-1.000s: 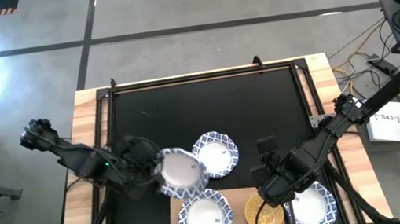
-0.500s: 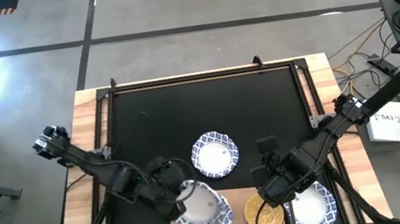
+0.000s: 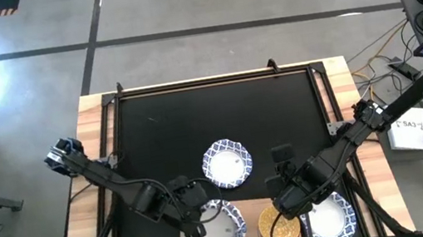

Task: Place and stack bowls onto a shelf
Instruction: Stack the large white bowl on top of the large white bowl on the shelf

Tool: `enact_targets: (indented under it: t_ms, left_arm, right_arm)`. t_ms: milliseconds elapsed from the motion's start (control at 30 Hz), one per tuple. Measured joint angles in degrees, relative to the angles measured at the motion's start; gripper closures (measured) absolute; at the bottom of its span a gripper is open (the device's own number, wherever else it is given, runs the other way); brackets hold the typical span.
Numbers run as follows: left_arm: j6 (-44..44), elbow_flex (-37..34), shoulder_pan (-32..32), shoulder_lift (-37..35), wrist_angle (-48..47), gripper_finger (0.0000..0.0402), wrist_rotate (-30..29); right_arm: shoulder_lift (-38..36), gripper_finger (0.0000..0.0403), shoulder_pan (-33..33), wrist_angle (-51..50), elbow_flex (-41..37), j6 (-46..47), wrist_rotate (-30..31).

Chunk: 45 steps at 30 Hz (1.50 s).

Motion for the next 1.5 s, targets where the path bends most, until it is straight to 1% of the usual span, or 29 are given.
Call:
enact_targets:
  t_ms: [167, 267, 533, 700, 800, 900, 1033, 1100, 1200, 1300, 1500]
  left_arm:
    - [1.6, 0.0, 0.0, 0.8, 0.1, 0.0401, 0.0]
    - [2.4, 0.0, 0.0, 0.7, 0.1, 0.0388, -0.3]
    - [3.6, 0.0, 0.1, 0.7, 0.1, 0.0317, -0.6]
    - [7.2, 1.3, 0.2, 0.7, -0.7, 0.0276, -0.8]
    - [9.5, 3.6, 0.4, 0.7, -2.0, 0.0258, -2.8]
    - [11.4, 6.7, 0.5, 0.6, -4.4, 0.0247, -7.2]
    - [10.2, 9.7, 1.4, 0.6, -8.6, 0.0242, -14.6]
    - [8.9, 10.0, 2.6, 0.6, -9.9, 0.0242, -16.5]
    - [8.4, 9.2, 5.1, 0.6, -11.4, 0.0242, -15.8]
    - [8.7, 7.5, 8.6, 0.6, -11.4, 0.0242, -11.9]
    - [8.8, 3.3, 16.2, 0.6, -11.3, 0.0242, -5.9]
  right_arm:
    - [0.0, 0.0278, 0.0, 0.0, 0.0, -0.1, 0.0]
    - [0.0, 0.0278, 0.0, 0.0, 0.0, -0.1, 0.0]
    - [0.0, 0.0278, 0.0, 0.0, 0.0, -0.7, 0.1]
    - [0.0, 0.0278, 0.0, 0.0, 0.0, -1.3, 0.2]
    - [0.0, 0.0278, 0.0, 0.0, 0.0, -1.3, 0.2]
    - [0.0, 0.0278, 0.0, 0.0, 0.0, -1.2, 0.2]
    - [0.0, 0.0278, 0.0, 0.0, 0.0, -1.2, 0.2]
    - [0.0, 0.0278, 0.0, 0.0, 0.0, -1.1, 0.2]
    - [0.0, 0.0278, 0.0, -0.1, 0.0, -1.1, 0.2]
    - [0.0, 0.0278, 0.0, -0.1, 0.0, -1.4, 0.2]
    - [0.0, 0.0278, 0.0, 0.0, 0.0, -3.2, 0.2]
